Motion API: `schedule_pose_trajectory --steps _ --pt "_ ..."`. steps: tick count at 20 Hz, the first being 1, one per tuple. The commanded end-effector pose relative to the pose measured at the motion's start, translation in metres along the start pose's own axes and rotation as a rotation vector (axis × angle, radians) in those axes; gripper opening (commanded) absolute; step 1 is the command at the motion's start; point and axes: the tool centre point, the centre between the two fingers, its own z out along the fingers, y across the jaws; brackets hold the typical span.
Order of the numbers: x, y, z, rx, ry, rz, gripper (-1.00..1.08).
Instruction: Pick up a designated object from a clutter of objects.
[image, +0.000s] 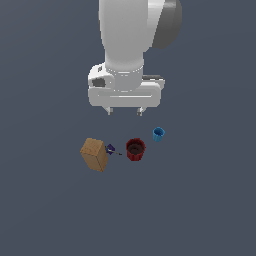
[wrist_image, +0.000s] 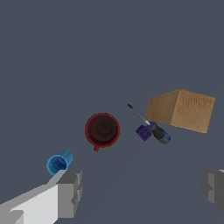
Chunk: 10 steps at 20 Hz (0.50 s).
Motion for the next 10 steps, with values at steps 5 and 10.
schedule_pose_trajectory --steps 5,10 --pt "-0.001 -0.010 0.002 -0.004 -0.009 -0.016 1.00" --pt "-0.003 -0.029 0.007 -0.013 -0.026 -0.048 1.00"
